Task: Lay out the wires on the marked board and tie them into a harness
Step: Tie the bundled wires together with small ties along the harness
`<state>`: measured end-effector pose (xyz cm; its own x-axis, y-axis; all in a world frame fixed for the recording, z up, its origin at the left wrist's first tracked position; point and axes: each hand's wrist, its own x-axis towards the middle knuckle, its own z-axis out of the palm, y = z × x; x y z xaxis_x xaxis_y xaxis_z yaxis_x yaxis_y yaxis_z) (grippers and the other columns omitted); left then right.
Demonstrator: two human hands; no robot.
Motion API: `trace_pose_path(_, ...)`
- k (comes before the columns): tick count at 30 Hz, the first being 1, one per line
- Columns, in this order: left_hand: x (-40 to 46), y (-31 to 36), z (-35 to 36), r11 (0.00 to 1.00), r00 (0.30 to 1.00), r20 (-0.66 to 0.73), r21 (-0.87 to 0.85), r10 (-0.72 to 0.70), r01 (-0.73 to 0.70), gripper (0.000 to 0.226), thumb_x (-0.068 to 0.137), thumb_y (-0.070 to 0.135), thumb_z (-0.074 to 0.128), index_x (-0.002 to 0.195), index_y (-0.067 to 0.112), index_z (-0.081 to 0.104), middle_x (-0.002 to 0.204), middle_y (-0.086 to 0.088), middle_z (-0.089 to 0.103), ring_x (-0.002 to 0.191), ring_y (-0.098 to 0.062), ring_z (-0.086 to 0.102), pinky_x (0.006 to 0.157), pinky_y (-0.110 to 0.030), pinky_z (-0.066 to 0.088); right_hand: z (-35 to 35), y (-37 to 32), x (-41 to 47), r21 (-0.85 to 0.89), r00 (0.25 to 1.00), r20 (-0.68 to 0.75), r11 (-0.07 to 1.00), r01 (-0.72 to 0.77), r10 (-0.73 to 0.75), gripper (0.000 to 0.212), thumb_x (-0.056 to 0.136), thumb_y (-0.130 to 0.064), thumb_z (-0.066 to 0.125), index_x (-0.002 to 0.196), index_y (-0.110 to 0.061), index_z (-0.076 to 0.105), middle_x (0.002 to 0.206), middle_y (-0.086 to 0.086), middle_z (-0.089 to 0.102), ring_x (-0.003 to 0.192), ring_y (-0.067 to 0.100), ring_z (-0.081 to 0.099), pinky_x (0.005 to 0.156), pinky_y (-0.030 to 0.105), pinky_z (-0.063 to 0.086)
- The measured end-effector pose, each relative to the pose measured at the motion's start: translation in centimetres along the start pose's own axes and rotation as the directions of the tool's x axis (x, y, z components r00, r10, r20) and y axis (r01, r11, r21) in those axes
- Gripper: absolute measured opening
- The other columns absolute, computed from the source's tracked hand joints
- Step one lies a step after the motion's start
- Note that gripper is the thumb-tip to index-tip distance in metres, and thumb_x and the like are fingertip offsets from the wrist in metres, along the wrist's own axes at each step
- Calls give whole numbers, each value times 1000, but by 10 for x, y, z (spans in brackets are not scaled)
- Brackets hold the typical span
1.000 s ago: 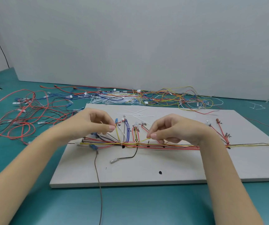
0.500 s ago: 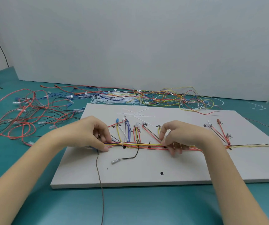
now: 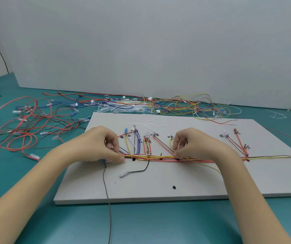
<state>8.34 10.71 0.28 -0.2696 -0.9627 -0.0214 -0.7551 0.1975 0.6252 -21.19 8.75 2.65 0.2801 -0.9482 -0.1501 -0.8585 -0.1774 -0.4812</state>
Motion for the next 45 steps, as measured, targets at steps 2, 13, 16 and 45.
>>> trace_pose_path(2, 0, 2, 3, 1000, 999, -48, -3, 14, -14, 31, 57, 52, 87, 65, 29, 68, 55, 13, 52, 50, -3, 43, 53, -23, 35, 1, -2, -1, 89, 998, 26, 995, 47, -50, 16, 74, -10, 74, 82, -22, 69, 75, -8, 63, 60, 6, 54, 60, 21, 46)
trace_pose_path(13, 18, -4, 19, 998, 911, -412, 67, 17, 12, 5, 89, 29, 66, 93, 30, 65, 100, 5, 59, 106, -22, 43, 84, -30, 30, 21, -7, 3, 270, 985, -128, 951, 147, -116, 15, 84, -6, 62, 81, -20, 68, 75, -3, 64, 59, 6, 54, 58, 21, 45)
trace_pose_path(16, 34, -10, 17, 975, 940, -339, 219, 40, 37, 29, 96, 23, 56, 124, 24, 61, 123, -1, 58, 119, -27, 44, 102, -38, 34, 27, -7, 6, 249, 978, -163, 953, 170, -132, 15, 85, -8, 62, 79, -22, 67, 73, -6, 62, 63, 8, 53, 59, 21, 43)
trace_pose_path(45, 112, -18, 15, 949, 960, -253, 255, -118, 184, 21, 99, 9, 42, 90, 9, 62, 98, -14, 54, 95, -31, 50, 84, -38, 44, 33, -7, 9, 355, 986, -109, 921, 158, -126, 13, 87, -10, 64, 80, -19, 70, 71, -6, 65, 62, 3, 53, 60, 20, 43)
